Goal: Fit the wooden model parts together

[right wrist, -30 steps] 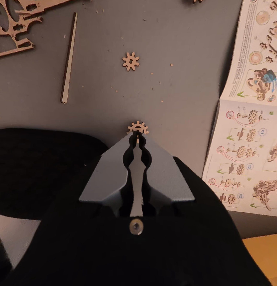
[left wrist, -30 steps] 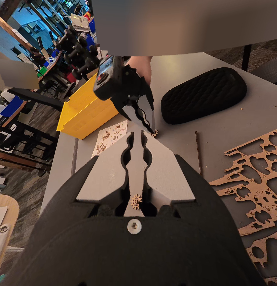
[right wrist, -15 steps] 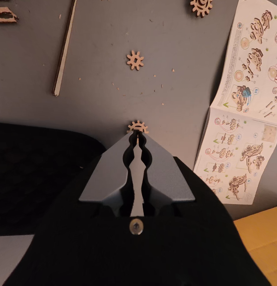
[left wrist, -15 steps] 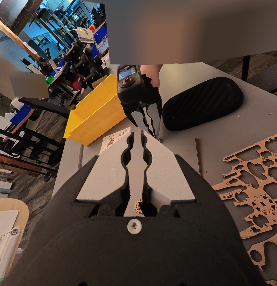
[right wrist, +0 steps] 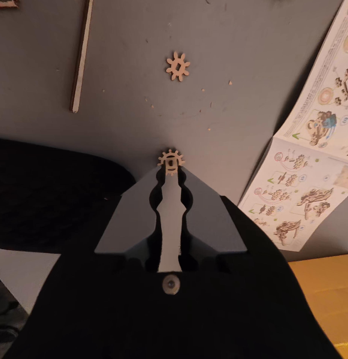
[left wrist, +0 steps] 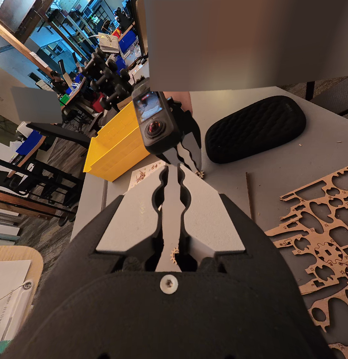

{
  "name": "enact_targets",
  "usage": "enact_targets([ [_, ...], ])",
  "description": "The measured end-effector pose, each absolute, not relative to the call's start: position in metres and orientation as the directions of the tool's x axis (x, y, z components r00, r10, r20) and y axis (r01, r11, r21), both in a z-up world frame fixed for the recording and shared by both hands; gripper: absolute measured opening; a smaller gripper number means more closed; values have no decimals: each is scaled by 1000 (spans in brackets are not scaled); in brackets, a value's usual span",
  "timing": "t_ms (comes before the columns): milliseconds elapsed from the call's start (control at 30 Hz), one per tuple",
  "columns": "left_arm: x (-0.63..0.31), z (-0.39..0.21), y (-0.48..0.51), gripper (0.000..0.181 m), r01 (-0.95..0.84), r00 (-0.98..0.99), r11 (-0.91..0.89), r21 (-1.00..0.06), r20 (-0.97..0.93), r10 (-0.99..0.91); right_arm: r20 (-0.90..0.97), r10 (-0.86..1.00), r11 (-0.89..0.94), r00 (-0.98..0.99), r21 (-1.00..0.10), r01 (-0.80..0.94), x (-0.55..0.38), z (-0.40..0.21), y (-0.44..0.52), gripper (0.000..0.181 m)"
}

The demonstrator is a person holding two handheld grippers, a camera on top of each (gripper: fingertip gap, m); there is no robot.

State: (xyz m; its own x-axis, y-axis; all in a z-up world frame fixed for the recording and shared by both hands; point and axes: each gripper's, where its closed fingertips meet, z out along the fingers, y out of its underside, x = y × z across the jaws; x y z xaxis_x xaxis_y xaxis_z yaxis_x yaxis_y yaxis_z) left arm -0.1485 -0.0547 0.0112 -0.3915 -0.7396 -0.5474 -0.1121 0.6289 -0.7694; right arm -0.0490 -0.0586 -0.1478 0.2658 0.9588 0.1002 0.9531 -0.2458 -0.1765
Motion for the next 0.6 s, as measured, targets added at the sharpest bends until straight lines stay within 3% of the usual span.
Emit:
enact_targets([
  [167, -152, 15, -48, 6, -114, -372, 625, -773, -550, -748, 102, 979, -170, 179, -97, 981, -49, -151, -59, 1],
  [600, -150, 11, -49, 6, -130, -381, 629, -766, -547, -745, 91, 982, -154, 165, -111, 982, -57, -149, -56, 5],
])
